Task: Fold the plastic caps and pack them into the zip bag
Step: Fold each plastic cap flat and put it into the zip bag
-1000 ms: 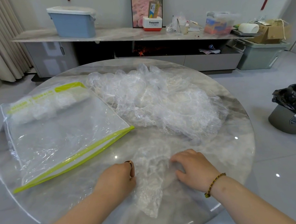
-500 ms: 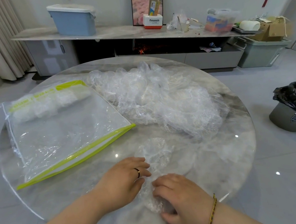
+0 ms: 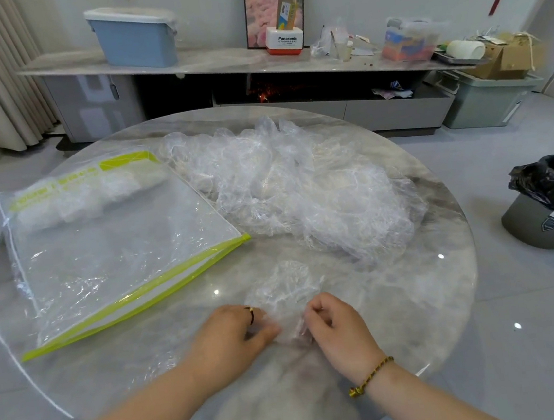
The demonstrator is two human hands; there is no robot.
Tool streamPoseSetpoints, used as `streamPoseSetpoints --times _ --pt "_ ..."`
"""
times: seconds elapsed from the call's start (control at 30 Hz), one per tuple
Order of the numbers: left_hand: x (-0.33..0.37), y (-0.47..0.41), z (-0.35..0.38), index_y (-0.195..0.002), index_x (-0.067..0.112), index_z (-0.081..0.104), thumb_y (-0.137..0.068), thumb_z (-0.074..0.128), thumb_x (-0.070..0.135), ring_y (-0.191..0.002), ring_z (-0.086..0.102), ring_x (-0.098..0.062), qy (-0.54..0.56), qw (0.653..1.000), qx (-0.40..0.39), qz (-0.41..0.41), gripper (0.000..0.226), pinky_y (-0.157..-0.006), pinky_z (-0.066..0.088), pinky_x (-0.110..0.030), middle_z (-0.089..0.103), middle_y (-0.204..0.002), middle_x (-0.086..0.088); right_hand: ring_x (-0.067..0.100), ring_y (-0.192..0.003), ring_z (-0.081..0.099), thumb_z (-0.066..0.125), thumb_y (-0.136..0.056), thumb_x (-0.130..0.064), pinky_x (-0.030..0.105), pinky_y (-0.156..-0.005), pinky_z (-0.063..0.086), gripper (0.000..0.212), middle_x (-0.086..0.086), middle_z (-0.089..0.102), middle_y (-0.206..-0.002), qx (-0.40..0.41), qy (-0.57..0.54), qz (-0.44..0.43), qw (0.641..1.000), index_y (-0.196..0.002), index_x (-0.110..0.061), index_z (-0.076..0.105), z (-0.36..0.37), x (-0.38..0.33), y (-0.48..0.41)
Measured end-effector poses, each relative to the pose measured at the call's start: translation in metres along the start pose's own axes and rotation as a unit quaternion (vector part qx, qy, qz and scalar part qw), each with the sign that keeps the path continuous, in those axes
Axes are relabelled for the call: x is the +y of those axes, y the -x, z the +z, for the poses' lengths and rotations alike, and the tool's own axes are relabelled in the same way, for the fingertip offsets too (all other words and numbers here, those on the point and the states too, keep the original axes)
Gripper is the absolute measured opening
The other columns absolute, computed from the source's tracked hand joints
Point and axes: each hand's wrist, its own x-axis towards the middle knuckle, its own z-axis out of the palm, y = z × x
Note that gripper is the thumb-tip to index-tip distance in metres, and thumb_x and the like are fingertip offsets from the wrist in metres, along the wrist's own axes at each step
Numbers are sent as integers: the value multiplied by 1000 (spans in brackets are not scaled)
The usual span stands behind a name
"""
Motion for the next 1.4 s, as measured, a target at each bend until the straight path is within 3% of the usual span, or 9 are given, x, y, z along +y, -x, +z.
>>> streamPoseSetpoints --times 0.1,0.2,0.3,0.43,0.6,0.87,1.07,1.27,1.4 --pt "0 -7 7 -64 35 47 -86 63 24 -63 52 14 64 991 40 -107 29 -57 36 -6 56 -55 17 -5 -50 53 50 -92 -11 6 -53 39 16 -13 58 -49 26 -3 47 999 -80 -21 47 0 -4 -9" --pt "1 -11 11 -71 40 36 -85 64 25 -64 53 1 46 989 51 -129 34 -58 33 -8 52 -67 18 2 -69 51 52 -91 -16 14 -73 45 21 -15 50 -90 54 65 43 995 -110 -20 43 1 -3 -11" --pt "6 -10 11 -82 36 36 -86 59 31 -82 50 -9 -26 993 67 -93 25 -66 27 -14 43 -68 23 7 -81 47 48 -81 -15 19 -79 42 23 -4 47 -99 151 211 -185 948 -103 -18 45 5 2 -10" --pt "6 -14 10 -90 30 40 -88 58 26 -84 47 -13 -55 991 68 -103 18 -62 23 -19 38 -72 22 11 -85 47 47 -70 -17 22 -75 37 11 -2 60 -81 98 326 -391 855 -72 -16 58 9 13 -8" --pt "-5 -17 6 -65 28 61 -62 60 25 -41 52 -5 -121 990 47 49 5 -51 33 -16 58 -67 14 7 -93 54 41 -66 -34 23 -87 35 30 -9 68 -88 49 401 -324 855 -77 -23 67 8 23 -7" --pt "-7 -14 -2 -95 26 73 -60 39 55 -66 59 0 -199 973 -10 114 56 -72 32 -14 62 -82 11 5 -87 42 38 -65 -42 19 -83 35 44 -13 64 -85 97 403 -292 862 -104 -24 45 10 27 -16" --pt "-8 -20 2 -77 23 75 -60 35 31 -56 55 -11 -248 961 17 117 44 -68 31 -22 57 -63 9 8 -82 38 38 -62 -45 12 -75 40 36 -11 57 -80 99 410 -245 873 -79 -30 66 11 25 -18" --pt "-5 -17 -3 -59 23 73 -77 39 26 -81 42 -12 -238 951 90 175 38 -86 33 -28 65 -73 7 13 -105 44 40 -64 -38 25 -84 48 27 -7 67 -102 69 435 -303 845 -65 -29 65 7 22 -15" --pt "-2 -12 -3 -48 29 61 -65 39 39 -74 53 0 -152 984 33 91 29 -93 28 -21 63 -61 20 5 -74 53 43 -65 -28 15 -71 31 18 -13 62 -70 41 347 -300 888 -65 -23 59 12 23 -12"
